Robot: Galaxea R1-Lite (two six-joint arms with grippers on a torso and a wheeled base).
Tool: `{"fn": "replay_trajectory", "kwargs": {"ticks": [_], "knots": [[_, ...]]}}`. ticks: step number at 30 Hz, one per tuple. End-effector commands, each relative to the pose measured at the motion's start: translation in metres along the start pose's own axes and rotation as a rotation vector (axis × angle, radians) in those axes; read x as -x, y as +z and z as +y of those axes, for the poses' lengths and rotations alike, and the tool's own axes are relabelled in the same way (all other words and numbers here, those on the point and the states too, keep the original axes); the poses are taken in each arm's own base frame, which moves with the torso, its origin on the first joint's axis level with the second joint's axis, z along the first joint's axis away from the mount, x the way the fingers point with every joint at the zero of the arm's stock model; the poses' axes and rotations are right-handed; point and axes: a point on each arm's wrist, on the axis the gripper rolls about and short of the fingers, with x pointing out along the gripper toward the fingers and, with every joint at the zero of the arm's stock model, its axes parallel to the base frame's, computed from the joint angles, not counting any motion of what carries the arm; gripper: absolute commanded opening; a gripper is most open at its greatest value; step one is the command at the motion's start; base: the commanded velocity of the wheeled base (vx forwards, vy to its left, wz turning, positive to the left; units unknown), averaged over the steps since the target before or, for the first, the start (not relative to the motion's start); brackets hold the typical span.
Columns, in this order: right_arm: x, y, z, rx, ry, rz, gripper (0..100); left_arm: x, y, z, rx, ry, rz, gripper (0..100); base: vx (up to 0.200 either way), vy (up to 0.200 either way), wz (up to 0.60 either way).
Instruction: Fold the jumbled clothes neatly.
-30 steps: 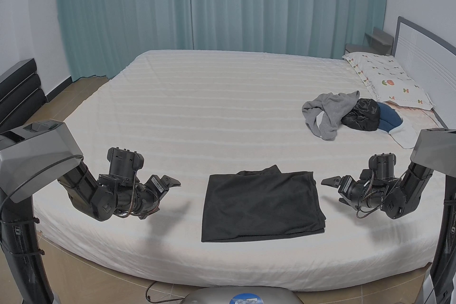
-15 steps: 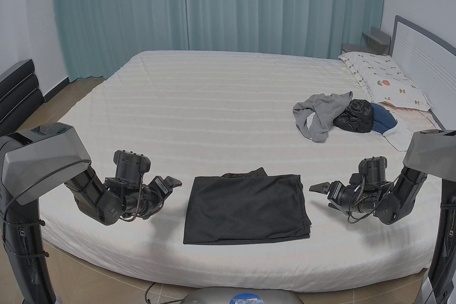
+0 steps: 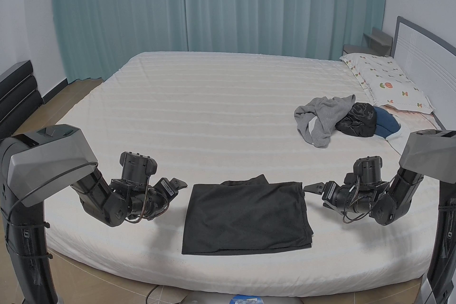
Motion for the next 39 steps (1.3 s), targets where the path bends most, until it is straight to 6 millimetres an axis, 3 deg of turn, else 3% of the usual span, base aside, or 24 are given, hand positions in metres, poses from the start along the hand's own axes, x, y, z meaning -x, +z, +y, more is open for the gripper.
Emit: {"fn": "replay_trajectory", "kwargs": {"ticks": [1,8,13,21,22,36,37,39], "knots": [[-0.007,0.0,0.005,0.012,0.017,-0.001,100,-0.016,-0.004,-0.002,-0.02,0.009,0.0,100,0.0,0.0,0.0],[-0.018,0.0,0.01,0.031,0.035,-0.003,100,-0.04,-0.002,-0.013,-0.095,-0.013,-0.029,100,0.0,0.0,0.0],[-0.029,0.006,0.015,0.046,0.054,-0.013,100,-0.071,-0.002,-0.017,-0.168,-0.003,-0.083,100,0.0,0.0,0.0],[-0.042,0.008,0.023,0.058,0.066,-0.004,100,-0.085,-0.013,-0.032,-0.195,-0.045,-0.082,100,0.0,0.0,0.0],[-0.044,0.01,0.025,0.056,0.058,0.002,100,-0.087,-0.013,-0.032,-0.196,-0.042,-0.081,0,0.0,0.0,0.0],[-0.056,0.013,0.031,0.06,0.046,0.029,100,-0.087,-0.009,-0.034,-0.181,-0.009,-0.139,0,0.0,0.0,0.0],[-0.056,0.012,0.031,0.066,0.044,0.031,0,-0.087,-0.009,-0.034,-0.178,-0.009,-0.139,0,0.0,0.0,0.0],[-0.057,0.011,0.031,0.078,0.043,0.036,0,-0.087,-0.009,-0.034,-0.174,-0.01,-0.14,0,0.0,0.0,0.0]]}}
